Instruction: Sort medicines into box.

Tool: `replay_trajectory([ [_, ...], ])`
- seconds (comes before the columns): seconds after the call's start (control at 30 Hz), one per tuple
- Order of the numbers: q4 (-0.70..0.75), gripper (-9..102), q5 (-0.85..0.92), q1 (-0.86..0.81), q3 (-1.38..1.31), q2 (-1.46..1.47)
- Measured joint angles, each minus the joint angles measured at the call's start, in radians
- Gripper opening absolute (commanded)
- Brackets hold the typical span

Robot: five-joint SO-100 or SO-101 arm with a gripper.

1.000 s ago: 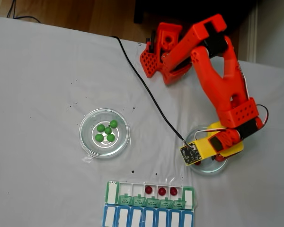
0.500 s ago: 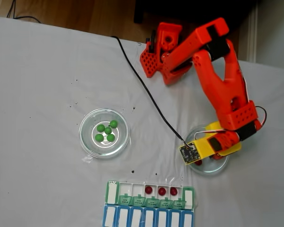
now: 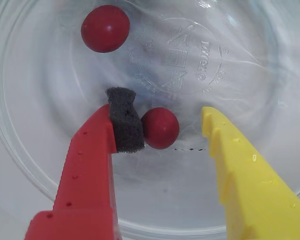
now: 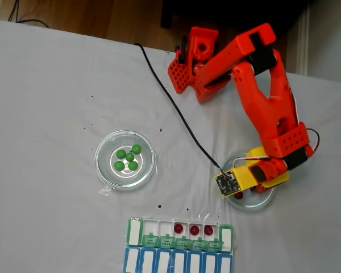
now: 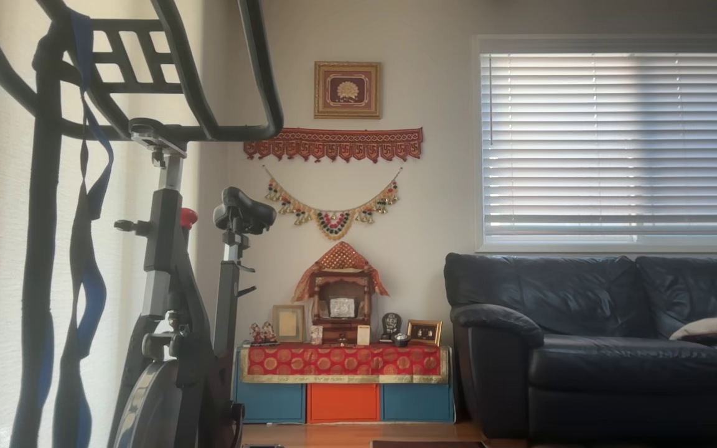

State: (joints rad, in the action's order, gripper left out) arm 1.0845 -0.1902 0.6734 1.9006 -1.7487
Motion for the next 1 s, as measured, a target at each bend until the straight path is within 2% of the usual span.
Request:
replay_trajectory([
  [0.5,0.043,22,-0.002,0.0,-0.002,0.0],
  [1.0,0.069,22,-0.081,0.017,-0.014,0.002],
])
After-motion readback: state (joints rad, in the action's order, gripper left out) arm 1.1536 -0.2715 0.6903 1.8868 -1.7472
